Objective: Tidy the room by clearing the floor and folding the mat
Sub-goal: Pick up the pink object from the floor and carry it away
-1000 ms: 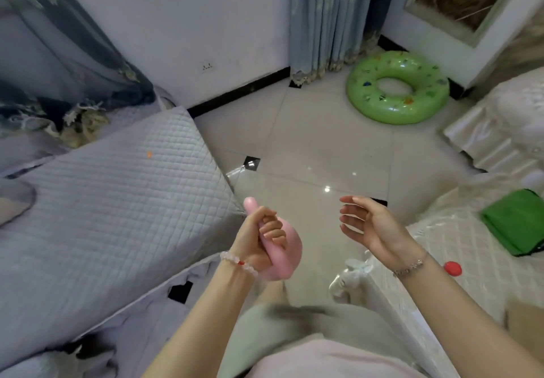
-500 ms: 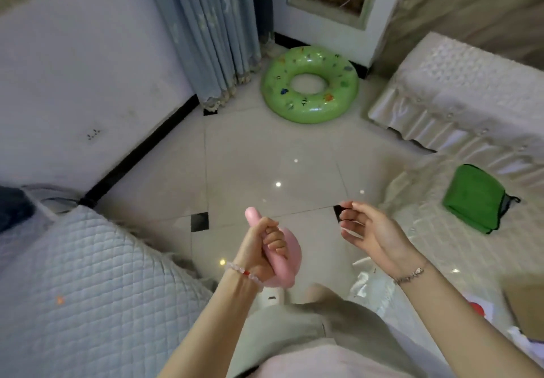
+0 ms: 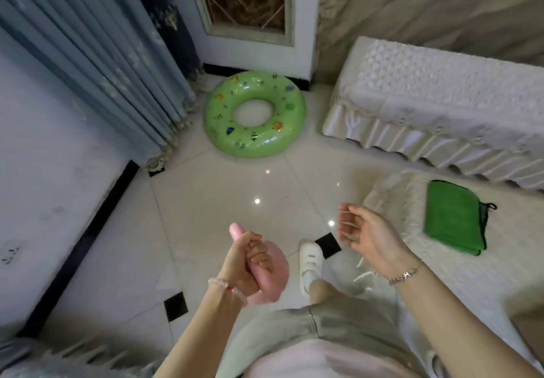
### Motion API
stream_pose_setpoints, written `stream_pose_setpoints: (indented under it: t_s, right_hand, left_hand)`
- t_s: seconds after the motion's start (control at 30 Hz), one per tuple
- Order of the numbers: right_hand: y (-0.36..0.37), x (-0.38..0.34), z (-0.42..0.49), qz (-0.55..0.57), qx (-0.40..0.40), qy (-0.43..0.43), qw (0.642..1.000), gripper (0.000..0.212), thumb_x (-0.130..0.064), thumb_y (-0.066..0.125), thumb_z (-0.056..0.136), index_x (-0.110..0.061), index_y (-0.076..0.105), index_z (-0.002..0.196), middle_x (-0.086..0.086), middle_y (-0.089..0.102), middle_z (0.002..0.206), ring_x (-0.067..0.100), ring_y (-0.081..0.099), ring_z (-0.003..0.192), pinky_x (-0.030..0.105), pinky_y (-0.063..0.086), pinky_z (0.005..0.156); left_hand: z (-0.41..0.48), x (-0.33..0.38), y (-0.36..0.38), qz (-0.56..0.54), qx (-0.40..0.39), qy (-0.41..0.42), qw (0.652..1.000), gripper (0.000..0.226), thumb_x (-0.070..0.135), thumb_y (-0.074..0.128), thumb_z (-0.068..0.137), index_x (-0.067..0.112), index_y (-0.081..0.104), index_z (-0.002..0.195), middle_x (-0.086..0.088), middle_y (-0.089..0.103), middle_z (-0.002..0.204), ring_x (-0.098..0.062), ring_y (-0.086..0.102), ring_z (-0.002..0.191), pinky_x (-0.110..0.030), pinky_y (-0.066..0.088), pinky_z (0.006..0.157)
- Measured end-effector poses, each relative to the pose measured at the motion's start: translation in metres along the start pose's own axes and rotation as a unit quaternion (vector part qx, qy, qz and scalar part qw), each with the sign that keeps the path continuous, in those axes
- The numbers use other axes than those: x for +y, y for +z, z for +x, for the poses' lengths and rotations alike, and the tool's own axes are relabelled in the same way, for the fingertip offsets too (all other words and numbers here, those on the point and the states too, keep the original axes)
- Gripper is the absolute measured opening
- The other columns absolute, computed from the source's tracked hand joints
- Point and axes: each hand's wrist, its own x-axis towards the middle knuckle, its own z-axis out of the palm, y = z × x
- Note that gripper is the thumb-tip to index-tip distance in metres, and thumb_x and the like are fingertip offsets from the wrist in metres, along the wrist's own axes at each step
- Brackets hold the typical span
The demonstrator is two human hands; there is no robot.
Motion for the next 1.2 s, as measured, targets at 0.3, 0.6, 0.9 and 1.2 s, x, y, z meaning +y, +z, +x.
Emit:
stream_pose_setpoints:
  t_s: [0.3, 0.6, 0.9, 1.2]
  right_hand:
    - [0.001, -0.135, 0.102, -0.002, 0.004, -0.015, 1.0, 0.016, -0.018, 0.05, 0.091, -0.014, 0.066, 0.086, 0.001, 0.059, 0.074, 0.014, 0.056, 0.071, 0.028, 0.046, 0.077]
    - [0.001, -0.213, 0.173, 0.069, 0.074, -0.046, 0.994, 0.016, -0.016, 0.05, 0.091, -0.014, 0.064, 0.086, 0.001, 0.058, 0.072, 0.013, 0.057, 0.068, 0.027, 0.047, 0.074]
    - [0.007, -0.287, 0.236, 0.139, 0.161, -0.077, 0.974, 0.016, -0.017, 0.05, 0.091, -0.013, 0.064, 0.087, 0.002, 0.058, 0.073, 0.015, 0.057, 0.07, 0.027, 0.047, 0.073]
    - [0.001, -0.348, 0.294, 0.196, 0.196, -0.082, 0.957, 0.014, -0.017, 0.052, 0.09, -0.01, 0.064, 0.09, 0.003, 0.058, 0.073, 0.016, 0.056, 0.071, 0.029, 0.047, 0.079]
  left_hand:
    - [0.1, 0.08, 0.147, 0.025, -0.04, -0.04, 0.998, 0.045, 0.012, 0.045, 0.083, 0.019, 0.037, 0.04, 0.008, 0.028, 0.035, -0.007, 0.028, 0.029, -0.016, 0.027, 0.035]
    - [0.191, 0.137, 0.27, 0.128, -0.066, -0.123, 0.982, 0.044, 0.011, 0.044, 0.086, 0.02, 0.037, 0.043, 0.009, 0.028, 0.036, -0.006, 0.027, 0.03, -0.014, 0.028, 0.035]
    - [0.28, 0.187, 0.357, 0.216, -0.084, -0.204, 0.951, 0.037, 0.013, 0.048, 0.086, 0.02, 0.037, 0.051, 0.01, 0.029, 0.039, -0.005, 0.028, 0.03, -0.014, 0.029, 0.033]
    - [0.352, 0.225, 0.43, 0.277, -0.062, -0.217, 0.934, 0.039, 0.012, 0.05, 0.084, 0.021, 0.036, 0.048, 0.01, 0.03, 0.037, -0.004, 0.029, 0.029, -0.014, 0.029, 0.033]
